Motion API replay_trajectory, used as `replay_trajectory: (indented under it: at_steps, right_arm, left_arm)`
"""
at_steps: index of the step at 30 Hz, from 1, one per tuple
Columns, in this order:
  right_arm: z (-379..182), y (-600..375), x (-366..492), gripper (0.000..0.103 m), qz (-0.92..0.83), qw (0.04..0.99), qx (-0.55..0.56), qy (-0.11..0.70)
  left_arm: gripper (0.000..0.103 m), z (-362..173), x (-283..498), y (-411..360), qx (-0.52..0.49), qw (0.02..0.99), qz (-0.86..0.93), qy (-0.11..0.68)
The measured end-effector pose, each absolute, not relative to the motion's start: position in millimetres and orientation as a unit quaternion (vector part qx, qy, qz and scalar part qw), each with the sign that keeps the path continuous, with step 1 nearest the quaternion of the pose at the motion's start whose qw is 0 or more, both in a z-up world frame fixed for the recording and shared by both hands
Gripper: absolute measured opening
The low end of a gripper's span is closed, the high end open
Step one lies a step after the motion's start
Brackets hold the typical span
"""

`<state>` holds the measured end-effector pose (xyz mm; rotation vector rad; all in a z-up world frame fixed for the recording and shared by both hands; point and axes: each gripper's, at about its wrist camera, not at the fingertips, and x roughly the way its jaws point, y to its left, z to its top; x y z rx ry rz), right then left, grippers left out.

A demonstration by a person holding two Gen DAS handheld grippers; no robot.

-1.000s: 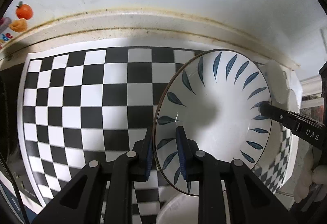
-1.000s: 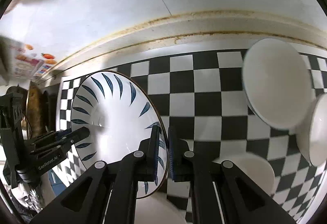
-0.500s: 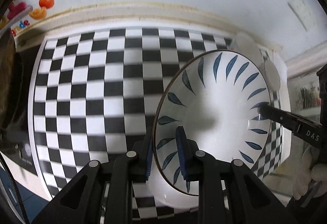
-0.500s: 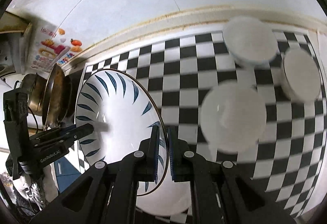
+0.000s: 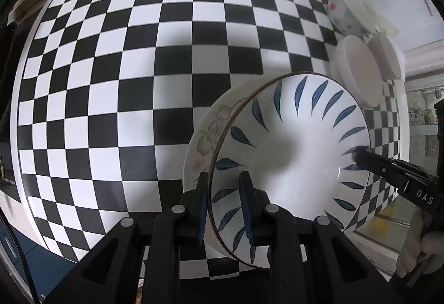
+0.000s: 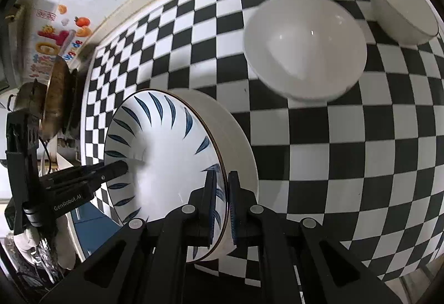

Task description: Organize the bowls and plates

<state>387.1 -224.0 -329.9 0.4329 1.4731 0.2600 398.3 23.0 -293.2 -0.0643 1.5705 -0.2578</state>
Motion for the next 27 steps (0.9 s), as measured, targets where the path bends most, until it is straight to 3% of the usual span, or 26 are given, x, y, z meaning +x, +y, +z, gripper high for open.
replay_trajectory:
  at_steps: [27]
  right_arm:
    - [-354,-211,390,0.010,0.096,0.705,0.160,0.684]
  left_arm:
    - [0.020,-322,402,1,0.001,0.695,-0.096,0.712]
